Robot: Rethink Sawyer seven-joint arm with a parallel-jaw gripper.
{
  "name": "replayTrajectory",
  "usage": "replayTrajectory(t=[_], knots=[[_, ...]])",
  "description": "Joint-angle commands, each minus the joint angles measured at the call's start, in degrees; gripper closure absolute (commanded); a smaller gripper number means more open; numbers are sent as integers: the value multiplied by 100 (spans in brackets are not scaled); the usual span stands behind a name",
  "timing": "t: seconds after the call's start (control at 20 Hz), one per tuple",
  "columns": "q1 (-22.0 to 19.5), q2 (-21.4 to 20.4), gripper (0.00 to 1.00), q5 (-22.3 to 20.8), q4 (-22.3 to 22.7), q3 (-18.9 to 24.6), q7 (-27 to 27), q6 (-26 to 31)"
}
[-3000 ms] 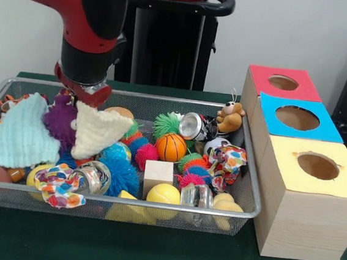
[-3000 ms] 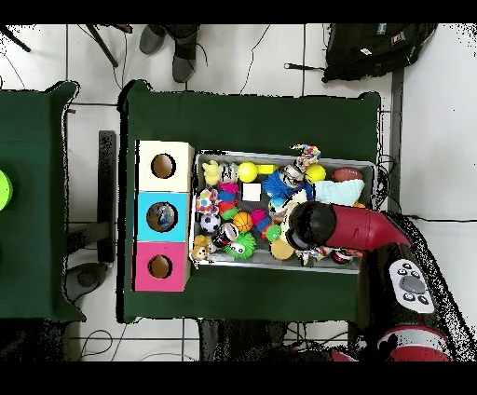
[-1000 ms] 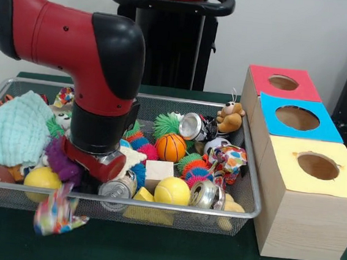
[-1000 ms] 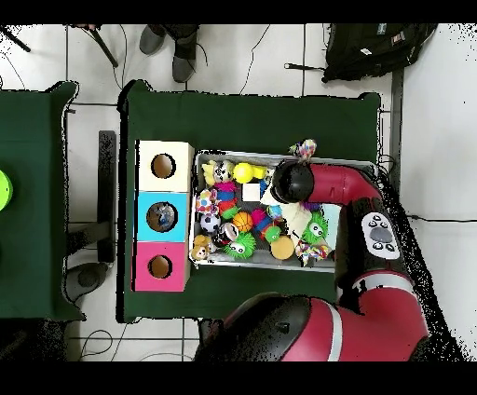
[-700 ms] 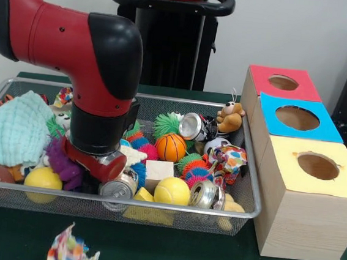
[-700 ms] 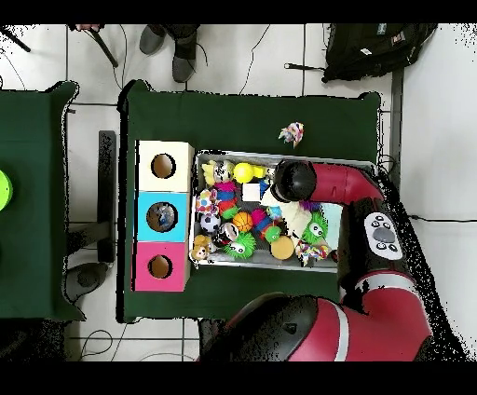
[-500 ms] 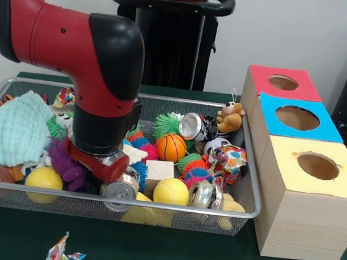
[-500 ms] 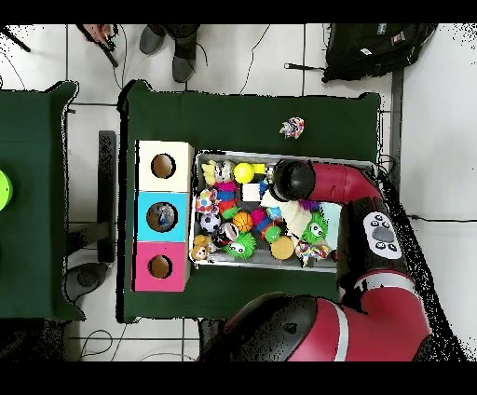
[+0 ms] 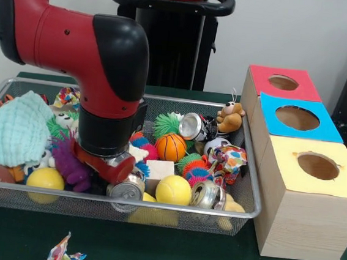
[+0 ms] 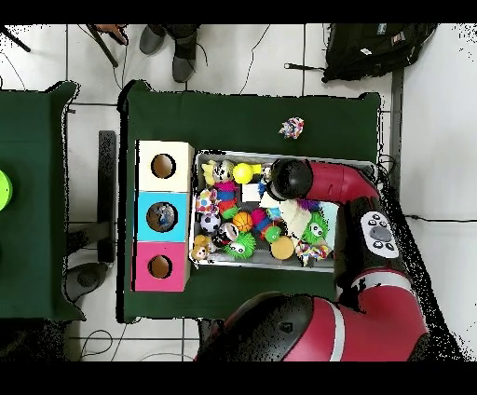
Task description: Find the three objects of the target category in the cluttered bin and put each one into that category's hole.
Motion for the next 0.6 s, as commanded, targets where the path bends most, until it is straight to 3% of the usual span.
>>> replayTrajectory(t=[0.05, 0.6], knots=[[249, 531, 100, 390, 463, 851, 16, 130], [431, 484, 100, 760, 618, 825, 198, 193]])
